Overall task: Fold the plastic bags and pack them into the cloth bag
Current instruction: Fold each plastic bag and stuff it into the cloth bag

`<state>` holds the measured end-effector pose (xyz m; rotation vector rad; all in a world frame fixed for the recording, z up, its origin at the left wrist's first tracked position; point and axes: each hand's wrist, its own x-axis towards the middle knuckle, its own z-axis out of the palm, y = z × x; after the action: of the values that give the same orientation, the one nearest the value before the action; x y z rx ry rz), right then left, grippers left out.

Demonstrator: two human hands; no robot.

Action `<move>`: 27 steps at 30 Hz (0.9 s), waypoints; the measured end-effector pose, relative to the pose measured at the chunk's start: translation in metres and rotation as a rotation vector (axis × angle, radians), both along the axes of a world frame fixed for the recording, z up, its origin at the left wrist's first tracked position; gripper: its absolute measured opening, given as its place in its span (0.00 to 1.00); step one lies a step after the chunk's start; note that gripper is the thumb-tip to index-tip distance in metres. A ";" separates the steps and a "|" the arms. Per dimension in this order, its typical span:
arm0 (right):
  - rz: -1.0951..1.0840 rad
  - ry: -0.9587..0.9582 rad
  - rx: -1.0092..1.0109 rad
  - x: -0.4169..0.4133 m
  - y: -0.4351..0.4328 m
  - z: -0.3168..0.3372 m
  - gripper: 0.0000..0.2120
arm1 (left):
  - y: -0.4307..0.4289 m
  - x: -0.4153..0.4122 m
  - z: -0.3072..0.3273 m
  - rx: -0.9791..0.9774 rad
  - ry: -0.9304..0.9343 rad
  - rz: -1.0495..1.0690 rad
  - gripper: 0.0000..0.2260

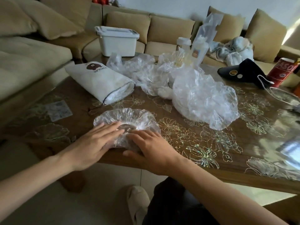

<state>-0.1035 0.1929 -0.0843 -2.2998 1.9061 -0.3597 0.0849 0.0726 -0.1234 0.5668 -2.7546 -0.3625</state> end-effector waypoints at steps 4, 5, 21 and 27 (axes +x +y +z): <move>-0.155 -0.151 -0.446 0.003 -0.016 0.005 0.12 | 0.005 0.009 0.026 -0.127 0.037 -0.087 0.25; -0.168 -0.152 -0.410 0.005 -0.022 0.004 0.17 | 0.007 0.007 0.031 -0.083 0.148 -0.056 0.23; -0.093 0.111 0.210 -0.032 -0.036 -0.017 0.43 | -0.014 -0.005 0.011 0.013 -0.473 0.217 0.52; -0.049 -0.002 0.222 -0.025 -0.011 -0.003 0.54 | -0.005 0.025 -0.007 -0.214 -0.103 -0.017 0.50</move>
<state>-0.1283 0.1815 -0.0878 -2.1135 1.8982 -0.1462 0.1101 0.0673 -0.1308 0.5197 -2.8499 -0.0411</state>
